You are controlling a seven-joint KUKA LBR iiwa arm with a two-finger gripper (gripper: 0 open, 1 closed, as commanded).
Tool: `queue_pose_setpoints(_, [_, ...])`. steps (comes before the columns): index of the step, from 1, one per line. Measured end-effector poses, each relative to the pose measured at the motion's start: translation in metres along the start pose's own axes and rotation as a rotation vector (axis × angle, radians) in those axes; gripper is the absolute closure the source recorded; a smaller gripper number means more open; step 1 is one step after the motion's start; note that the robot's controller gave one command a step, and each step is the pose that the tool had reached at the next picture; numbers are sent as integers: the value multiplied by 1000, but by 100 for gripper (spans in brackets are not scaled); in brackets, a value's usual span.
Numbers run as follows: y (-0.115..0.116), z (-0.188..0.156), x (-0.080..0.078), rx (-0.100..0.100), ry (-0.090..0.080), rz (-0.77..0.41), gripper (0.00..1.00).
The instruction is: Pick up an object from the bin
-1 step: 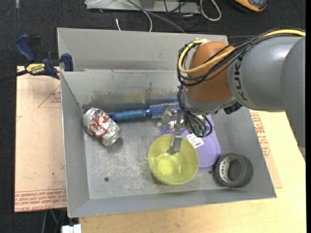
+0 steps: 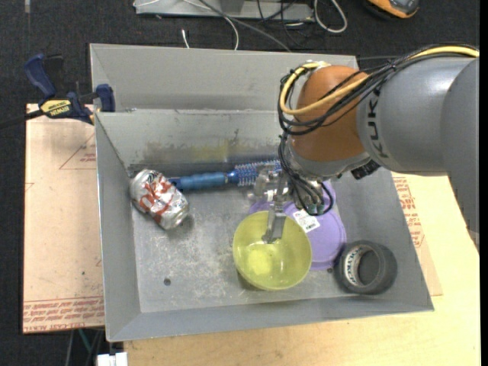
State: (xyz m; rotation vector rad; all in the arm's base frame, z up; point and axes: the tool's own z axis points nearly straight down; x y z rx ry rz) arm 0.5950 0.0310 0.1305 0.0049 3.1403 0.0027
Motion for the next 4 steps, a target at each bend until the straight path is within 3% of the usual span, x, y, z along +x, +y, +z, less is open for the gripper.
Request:
queue_pose_setpoints(1, [36,59,34,-2,0,-6,100])
queue_pose_setpoints(2, [36,59,34,-2,0,-6,100])
queue_pose_setpoints(4, [44,-140,31,-3,-4,2,100])
